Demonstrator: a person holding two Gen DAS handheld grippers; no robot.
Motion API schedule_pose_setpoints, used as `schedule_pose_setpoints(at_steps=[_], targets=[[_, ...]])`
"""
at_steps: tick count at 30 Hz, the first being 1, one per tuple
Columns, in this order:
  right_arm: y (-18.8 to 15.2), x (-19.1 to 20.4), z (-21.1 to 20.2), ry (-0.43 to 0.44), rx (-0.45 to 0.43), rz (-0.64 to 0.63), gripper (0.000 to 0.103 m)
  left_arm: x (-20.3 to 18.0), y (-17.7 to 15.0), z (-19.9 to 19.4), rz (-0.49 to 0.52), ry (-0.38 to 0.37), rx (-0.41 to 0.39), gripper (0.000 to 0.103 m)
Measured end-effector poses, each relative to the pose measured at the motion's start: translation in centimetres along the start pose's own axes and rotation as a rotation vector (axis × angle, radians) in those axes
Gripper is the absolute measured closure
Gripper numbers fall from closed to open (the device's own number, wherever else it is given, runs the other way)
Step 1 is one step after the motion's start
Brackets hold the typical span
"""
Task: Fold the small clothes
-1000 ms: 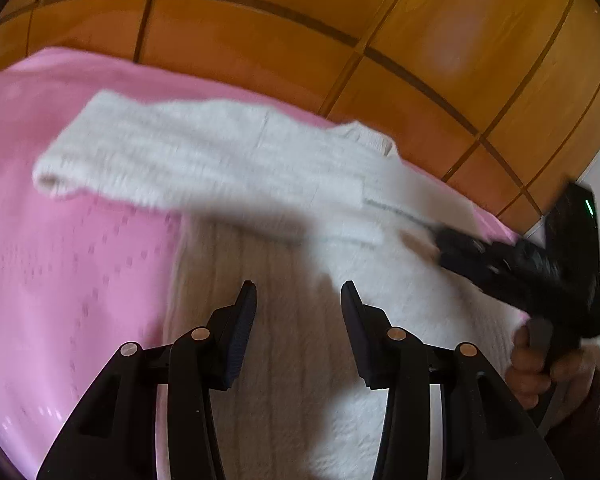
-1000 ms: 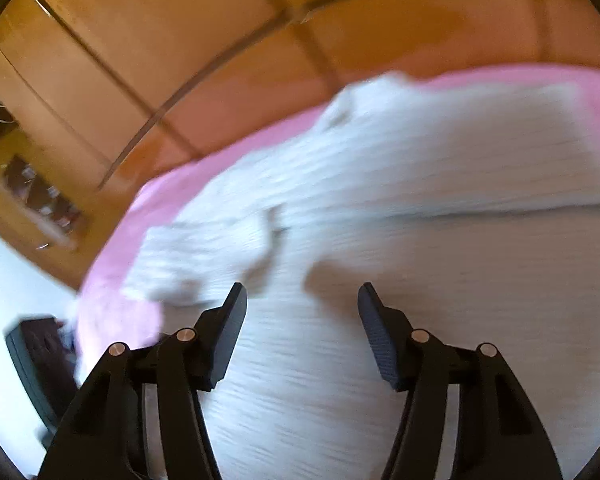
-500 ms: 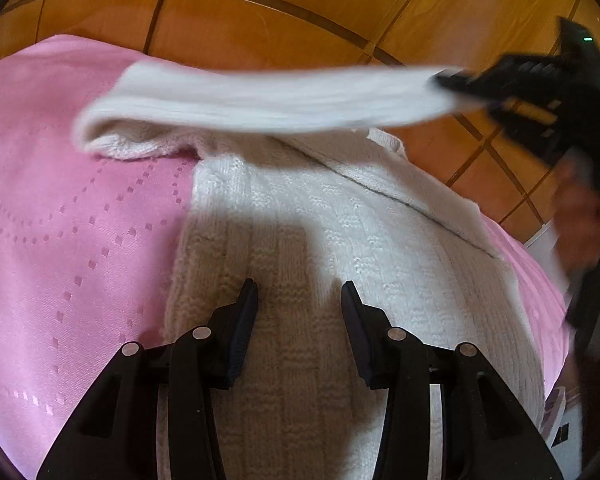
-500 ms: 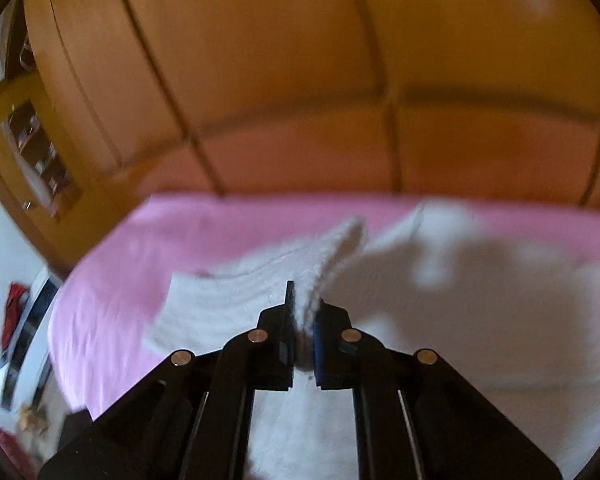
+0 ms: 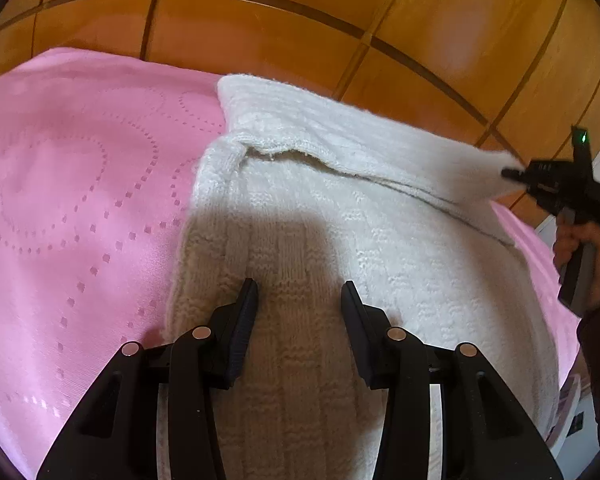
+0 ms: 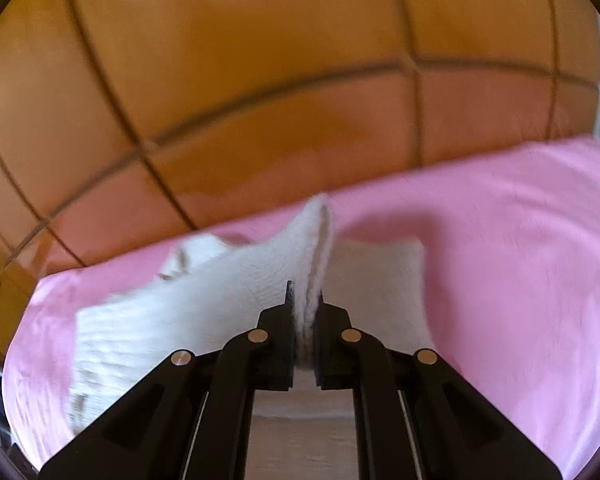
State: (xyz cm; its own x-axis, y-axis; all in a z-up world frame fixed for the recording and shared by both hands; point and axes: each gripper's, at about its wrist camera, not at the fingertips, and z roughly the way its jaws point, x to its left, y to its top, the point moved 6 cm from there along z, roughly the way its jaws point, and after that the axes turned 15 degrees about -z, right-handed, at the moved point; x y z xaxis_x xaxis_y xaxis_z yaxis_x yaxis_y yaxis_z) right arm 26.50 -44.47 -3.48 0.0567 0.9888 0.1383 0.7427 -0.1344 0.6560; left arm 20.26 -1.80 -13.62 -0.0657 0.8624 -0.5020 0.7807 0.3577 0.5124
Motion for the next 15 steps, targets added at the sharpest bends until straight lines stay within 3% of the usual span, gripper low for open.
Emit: schedule_pose_setpoints(at_steps=[3, 5, 8, 12, 15], targets=[[-1.9, -2.1, 1.8, -0.004, 0.049, 0.059, 0.097, -0.2, 0.5, -0.2, -0.030, 0.011, 0.035, 0.061], [-2.6, -2.9, 2.7, 0.010, 0.073, 0.085, 0.097, -1.1, 1.6, -0.6, -0.056, -0.057, 0.051, 0.058], [-3.6, -3.7, 3.7, 0.034, 0.084, 0.121, 0.097, -2.3, 3.6, -0.1, -0.046, -0.080, 0.023, 0.056], [-3.2, -3.4, 1.8, 0.073, 0.041, 0.142, 0.097, -3.5, 6.2, 1.7, -0.023, -0.045, -0.016, 0.056], [-2.5, -3.1, 0.1, 0.055, -0.003, 0.120, 0.097, -2.7, 7.5, 3.5, -0.067, 0.029, 0.012, 0.056]])
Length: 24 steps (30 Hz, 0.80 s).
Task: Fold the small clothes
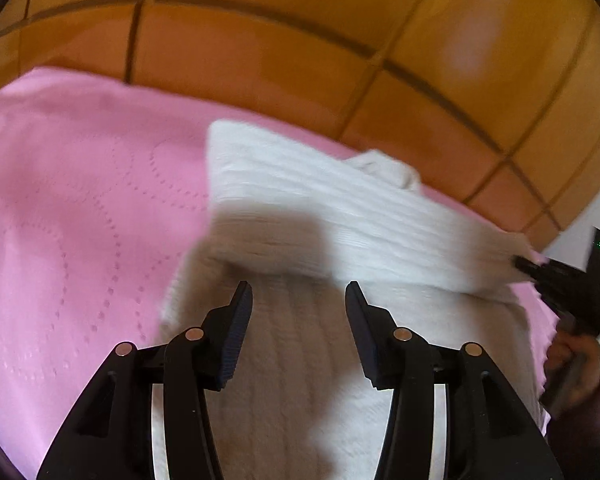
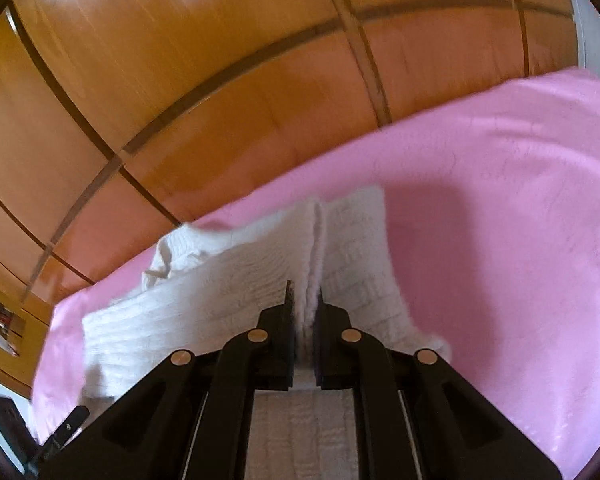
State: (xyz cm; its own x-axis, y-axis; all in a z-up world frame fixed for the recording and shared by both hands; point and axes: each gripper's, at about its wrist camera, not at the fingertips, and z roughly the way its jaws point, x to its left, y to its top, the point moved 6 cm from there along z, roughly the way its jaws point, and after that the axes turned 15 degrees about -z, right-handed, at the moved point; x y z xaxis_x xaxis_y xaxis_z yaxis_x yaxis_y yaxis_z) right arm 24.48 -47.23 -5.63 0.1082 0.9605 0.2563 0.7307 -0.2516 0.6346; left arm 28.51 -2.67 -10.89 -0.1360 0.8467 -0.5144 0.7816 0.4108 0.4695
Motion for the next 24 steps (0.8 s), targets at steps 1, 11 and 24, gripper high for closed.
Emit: schedule_pose_setpoints(at_steps=[1, 11, 24], targets=[[-0.1, -0.1, 0.5, -0.032, 0.018, -0.028, 0.097, 0.2, 0.2, 0.0, -0.015, -0.003, 0.006, 0.056], [-0.3, 0.2, -2.1, -0.078, -0.068, -0.100, 0.040, 4.8, 5.9, -0.2, -0.212, -0.046, -0.001, 0.056], [-2.9, 5.5, 2.5, -0.046, 0.046, -0.277, 0.036, 4.8, 11.3, 8.7, -0.465, -0.173, 0.177, 0.063]])
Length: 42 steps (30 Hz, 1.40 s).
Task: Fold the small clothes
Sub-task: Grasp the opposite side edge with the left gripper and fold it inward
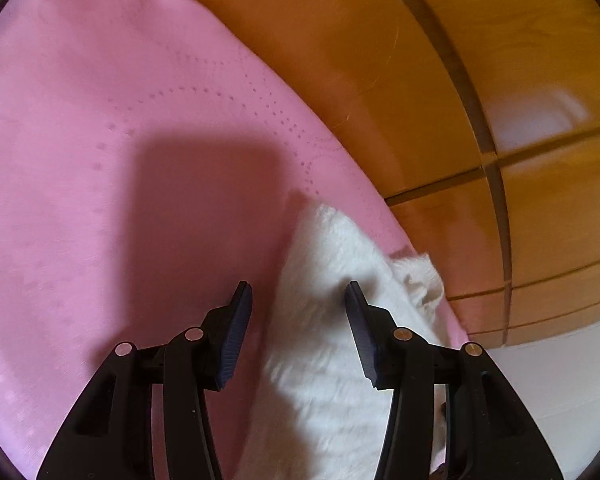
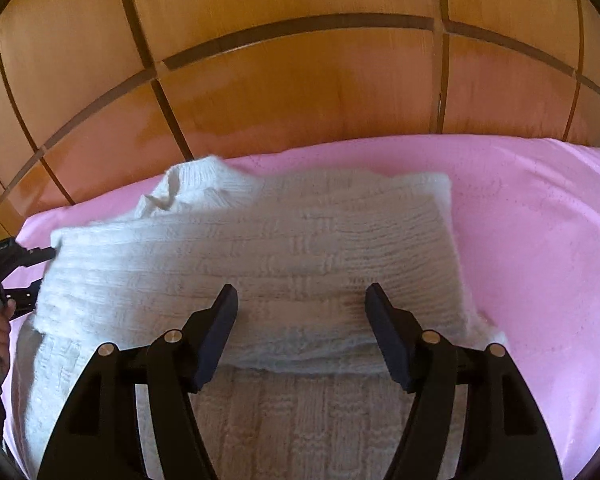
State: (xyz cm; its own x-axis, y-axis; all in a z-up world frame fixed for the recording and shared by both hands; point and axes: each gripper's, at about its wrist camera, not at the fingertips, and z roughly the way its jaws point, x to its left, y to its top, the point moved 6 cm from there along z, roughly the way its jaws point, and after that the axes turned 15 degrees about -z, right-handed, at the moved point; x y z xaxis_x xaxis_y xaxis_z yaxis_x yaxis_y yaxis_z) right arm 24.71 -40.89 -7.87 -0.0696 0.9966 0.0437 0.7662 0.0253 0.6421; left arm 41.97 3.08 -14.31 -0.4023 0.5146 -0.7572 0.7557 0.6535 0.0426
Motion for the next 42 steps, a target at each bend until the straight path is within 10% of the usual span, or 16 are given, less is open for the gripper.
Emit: schedule_pose_setpoints(at_steps=[3, 9, 13, 17, 25, 33, 42], targets=[[0.2, 0.1, -0.2, -0.001, -0.001, -0.009, 0.035, -2.0, -0.4, -0.8, 0.097, -0.032, -0.071, 0.090], [-0.6, 1.5, 1.4, -0.043, 0.045, -0.083, 0.027, -2.1, -2.2, 1.3, 0.402, 0.327, -0.233, 0.091], [-0.6, 2.0, 2.0, -0.106, 0.064, -0.131, 0.024, -2.7, -3.0, 1.3, 0.456, 0.421, -0.301, 0.082], [-0.8, 1.6, 2.1, -0.093, 0.058, -0.110, 0.023, -3.5, -5.8, -1.5, 0.477, 0.395, -0.345, 0.063], [-0.7, 1.7, 1.9, -0.079, 0.044, -0.099, 0.020, -4.0, -13.4, -2.9, 0.682, 0.389, -0.380, 0.063], [-0.9, 1.4, 2.1, -0.052, 0.040, -0.076, 0.017, -2.3, -12.9, -0.9, 0.658, 0.465, -0.325, 0.061], [-0.9, 1.4, 1.9, -0.045, 0.029, -0.073, 0.015, -3.2, -16.9, -6.6, 0.665, 0.348, -0.371, 0.048]])
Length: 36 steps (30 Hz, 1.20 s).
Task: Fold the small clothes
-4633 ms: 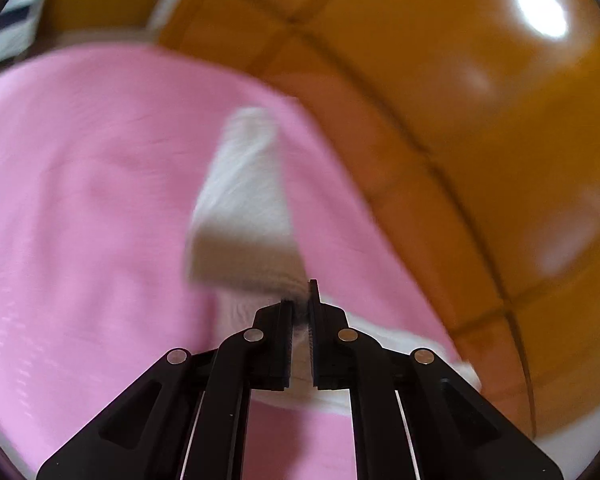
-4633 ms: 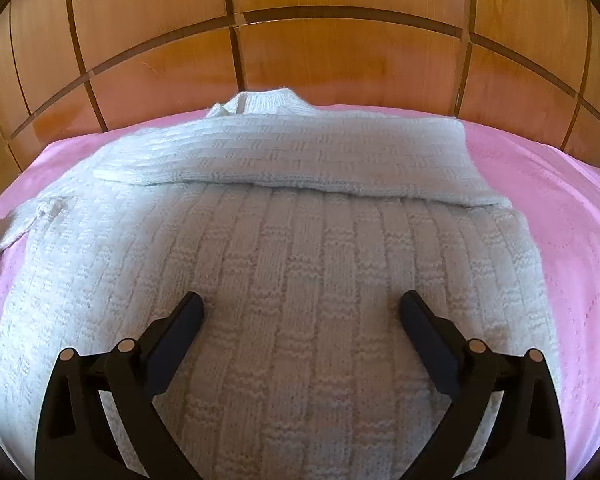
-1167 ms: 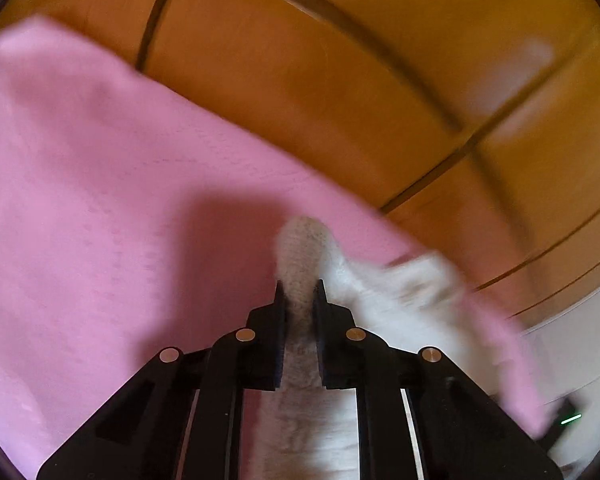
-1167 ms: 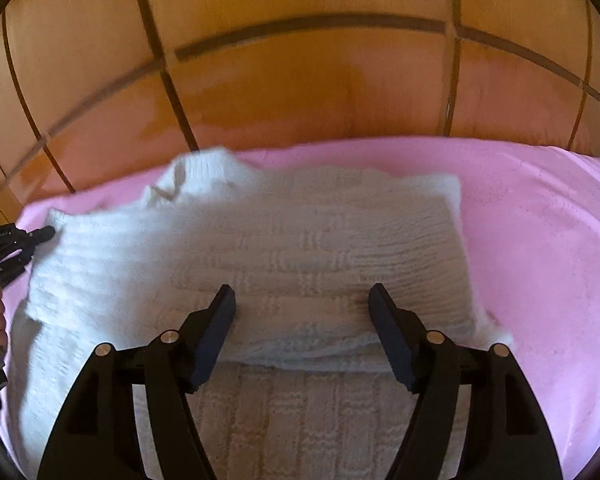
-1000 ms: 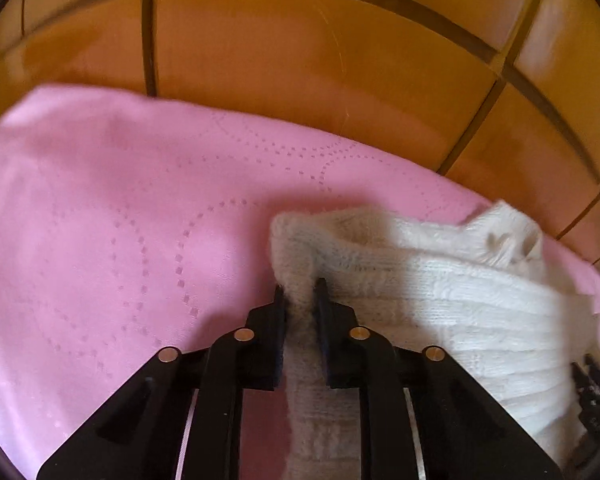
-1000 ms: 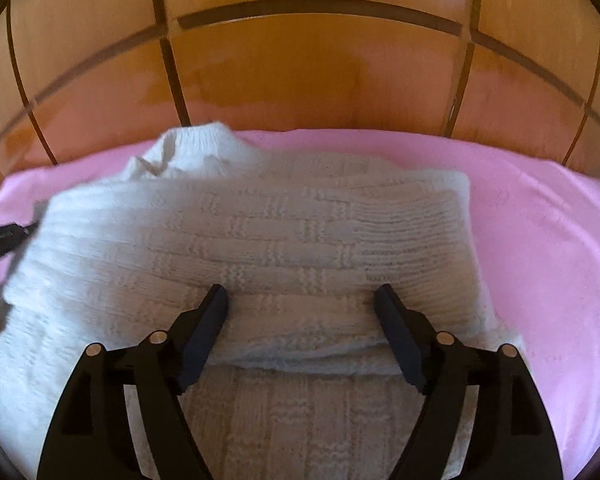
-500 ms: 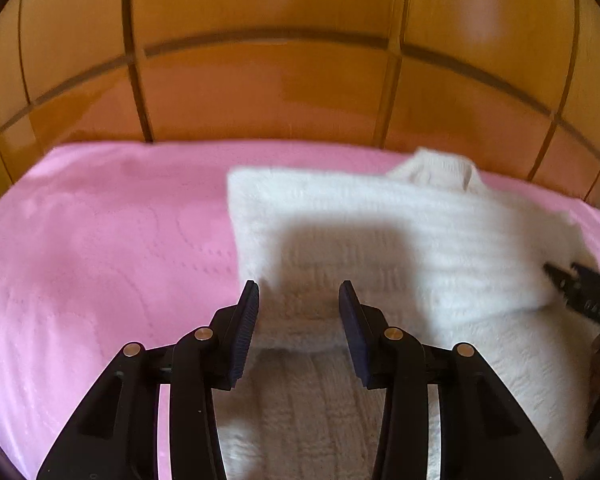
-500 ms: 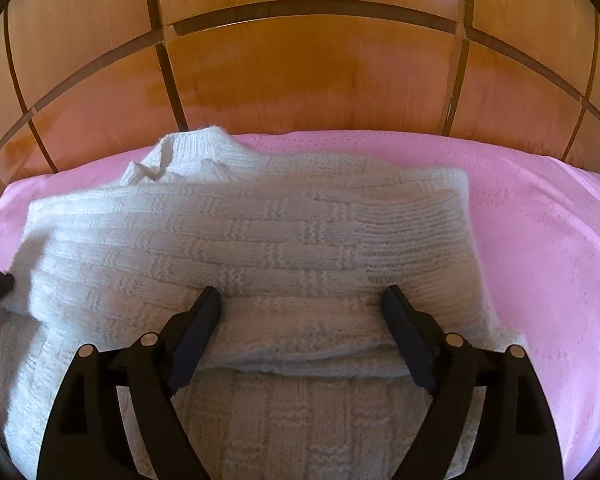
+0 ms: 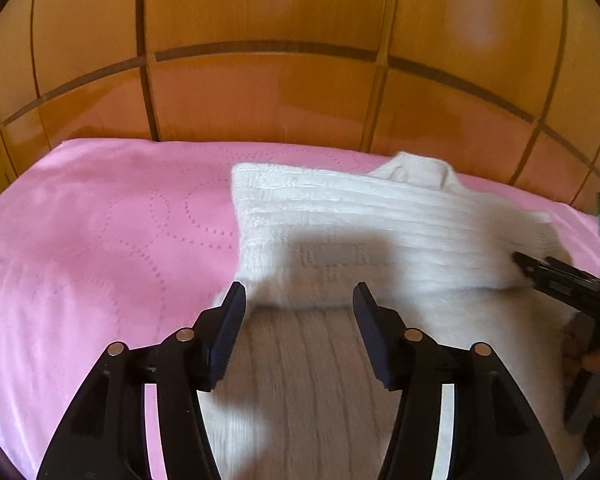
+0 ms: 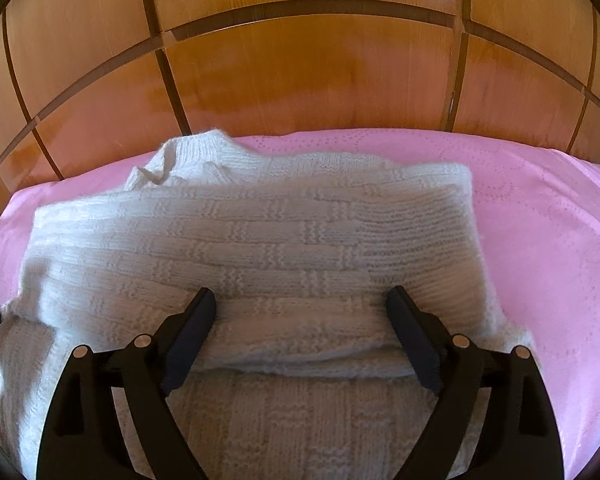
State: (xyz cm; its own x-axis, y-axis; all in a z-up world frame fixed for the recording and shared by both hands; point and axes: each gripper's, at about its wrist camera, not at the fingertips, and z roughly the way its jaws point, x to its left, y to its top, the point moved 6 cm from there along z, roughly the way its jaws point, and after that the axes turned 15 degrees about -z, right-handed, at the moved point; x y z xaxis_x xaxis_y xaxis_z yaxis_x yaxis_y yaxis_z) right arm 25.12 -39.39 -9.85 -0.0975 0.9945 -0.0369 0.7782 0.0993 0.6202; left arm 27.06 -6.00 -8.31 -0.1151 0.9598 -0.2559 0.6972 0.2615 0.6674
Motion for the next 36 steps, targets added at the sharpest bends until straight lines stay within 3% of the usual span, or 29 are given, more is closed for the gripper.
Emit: schedule_pose_setpoints(at_steps=[4, 7, 11, 18, 23, 27, 32, 34, 36], targets=[[0.0, 0.2, -0.1, -0.025, 0.011, -0.017, 0.014, 0.2, -1.1, -1.8, -0.003, -0.014, 0.000, 0.048], [0.0, 0.3, -1.1, -0.047, 0.019, -0.017, 0.008, 0.6, -2.4, -2.7, -0.011, -0.017, 0.014, 0.048], [-1.0, 0.0, -3.2, -0.013, 0.008, 0.032, 0.006, 1.6, -4.1, -3.6, 0.003, 0.000, 0.028, 0.048], [-5.0, -3.0, -7.6, -0.043, 0.016, 0.079, 0.006, 3.4, -6.6, -5.1, 0.007, 0.011, 0.063, 0.048], [-9.7, -5.4, -10.5, -0.058, 0.057, 0.092, 0.006, 5.0, -8.5, -5.8, -0.002, 0.009, 0.105, 0.048], [-13.7, -6.0, -12.3, 0.010, 0.105, 0.119, 0.006, 7.3, -10.2, -7.0, -0.058, -0.007, 0.159, 0.048], [-17.7, -5.5, -15.9, 0.095, 0.105, 0.141, 0.006, 9.7, -12.8, -9.4, -0.101, -0.037, 0.221, 0.048], [-19.4, -4.7, -17.6, 0.156, 0.112, 0.155, 0.011, 9.9, -13.9, -10.6, -0.095, -0.069, 0.250, 0.050], [-20.9, -3.8, -18.8, 0.212, 0.122, 0.175, 0.027, 10.0, -15.0, -11.5, -0.087, -0.106, 0.281, 0.056]])
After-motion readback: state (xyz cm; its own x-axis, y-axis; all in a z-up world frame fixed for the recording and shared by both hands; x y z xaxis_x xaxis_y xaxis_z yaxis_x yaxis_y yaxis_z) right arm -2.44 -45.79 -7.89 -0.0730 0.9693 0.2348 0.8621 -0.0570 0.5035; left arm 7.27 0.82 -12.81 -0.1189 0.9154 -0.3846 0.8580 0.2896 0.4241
